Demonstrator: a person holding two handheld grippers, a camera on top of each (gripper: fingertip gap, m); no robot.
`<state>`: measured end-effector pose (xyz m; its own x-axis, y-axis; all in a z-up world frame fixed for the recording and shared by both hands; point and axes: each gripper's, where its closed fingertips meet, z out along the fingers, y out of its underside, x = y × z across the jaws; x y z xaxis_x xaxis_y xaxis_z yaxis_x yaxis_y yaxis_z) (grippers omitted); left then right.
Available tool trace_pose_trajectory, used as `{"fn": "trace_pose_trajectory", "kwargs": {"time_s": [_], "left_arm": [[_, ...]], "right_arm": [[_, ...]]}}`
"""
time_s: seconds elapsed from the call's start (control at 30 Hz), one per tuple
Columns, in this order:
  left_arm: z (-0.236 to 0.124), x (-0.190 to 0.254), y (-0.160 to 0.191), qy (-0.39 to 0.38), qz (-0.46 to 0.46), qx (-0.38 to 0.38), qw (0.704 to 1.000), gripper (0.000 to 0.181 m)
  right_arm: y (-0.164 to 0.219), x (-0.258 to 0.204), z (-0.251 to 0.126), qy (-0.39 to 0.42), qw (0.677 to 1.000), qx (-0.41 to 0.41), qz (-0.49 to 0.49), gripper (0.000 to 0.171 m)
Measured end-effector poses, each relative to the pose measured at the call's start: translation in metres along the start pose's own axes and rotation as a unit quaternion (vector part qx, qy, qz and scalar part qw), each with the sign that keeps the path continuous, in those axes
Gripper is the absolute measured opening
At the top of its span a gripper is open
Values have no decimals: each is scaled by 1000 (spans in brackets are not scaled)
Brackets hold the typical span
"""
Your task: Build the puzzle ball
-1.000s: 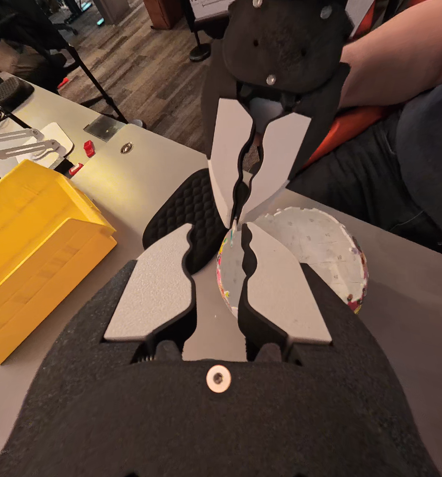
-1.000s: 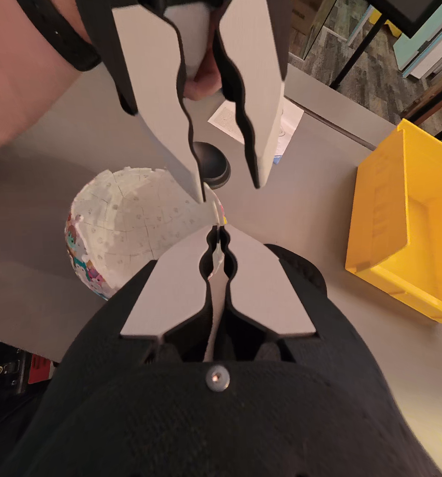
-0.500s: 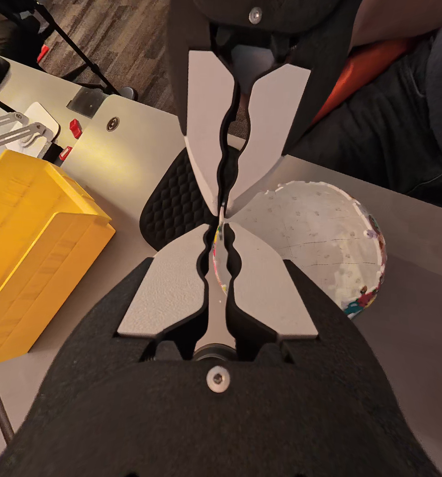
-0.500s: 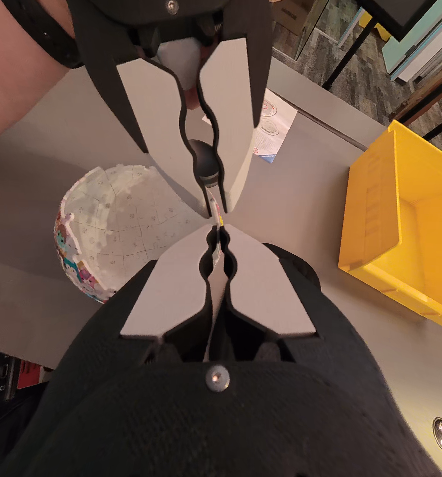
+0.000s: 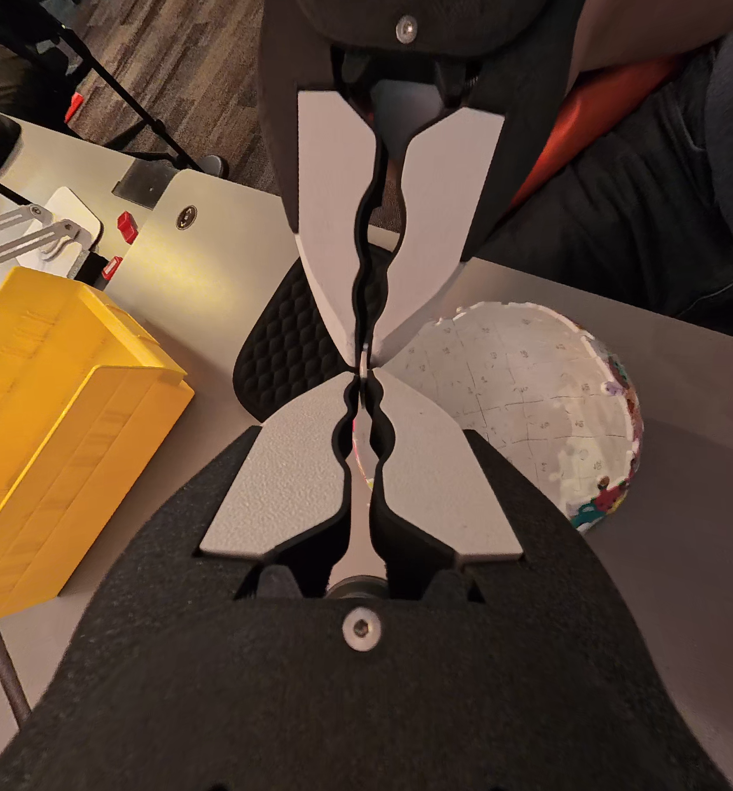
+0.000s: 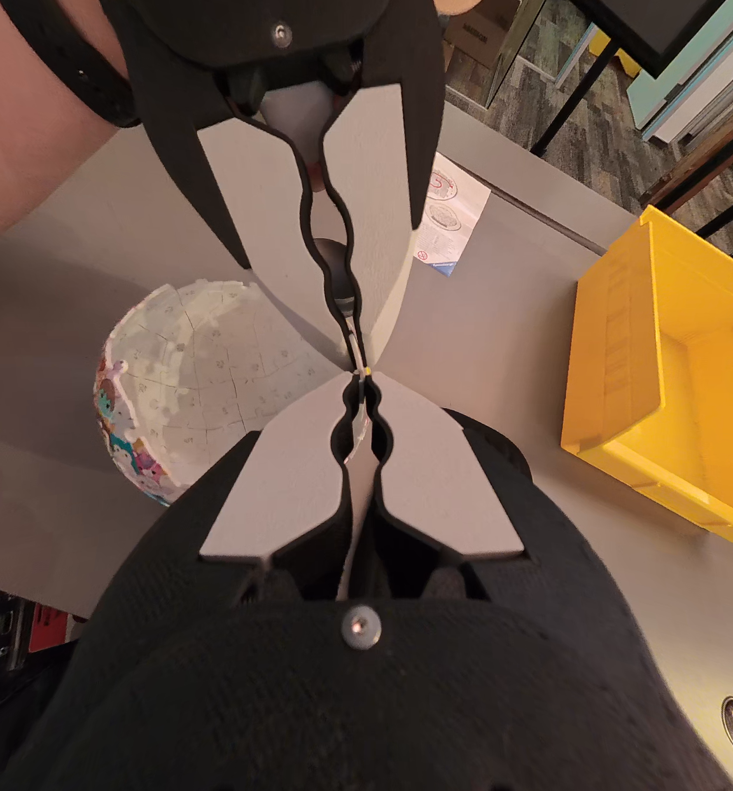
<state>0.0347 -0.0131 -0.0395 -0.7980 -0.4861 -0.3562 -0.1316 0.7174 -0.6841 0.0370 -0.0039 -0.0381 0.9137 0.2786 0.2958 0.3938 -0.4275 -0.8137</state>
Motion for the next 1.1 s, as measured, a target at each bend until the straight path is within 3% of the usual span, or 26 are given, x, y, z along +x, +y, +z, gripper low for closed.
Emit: {"fn": "trace_pose_trajectory", "kwargs": {"time_s": [0.1,0.33,0.7,1.1], "left_arm": [[-1,0,-1,1,-2,8,1000,2],[-3,0,-2,-1,1,17,1000,2],[2,-1,4,-2,6,8,1000,2],[4,-3,8,-9,8,1,1000,2]], "right_arm": [[1,3,-2,12,1000,-8,9,21],[8,0,6,5,999,-29,16,24],[11,4,11,20,999,-43,10,21],[13,3,20,23,998,-63,8,6]]}}
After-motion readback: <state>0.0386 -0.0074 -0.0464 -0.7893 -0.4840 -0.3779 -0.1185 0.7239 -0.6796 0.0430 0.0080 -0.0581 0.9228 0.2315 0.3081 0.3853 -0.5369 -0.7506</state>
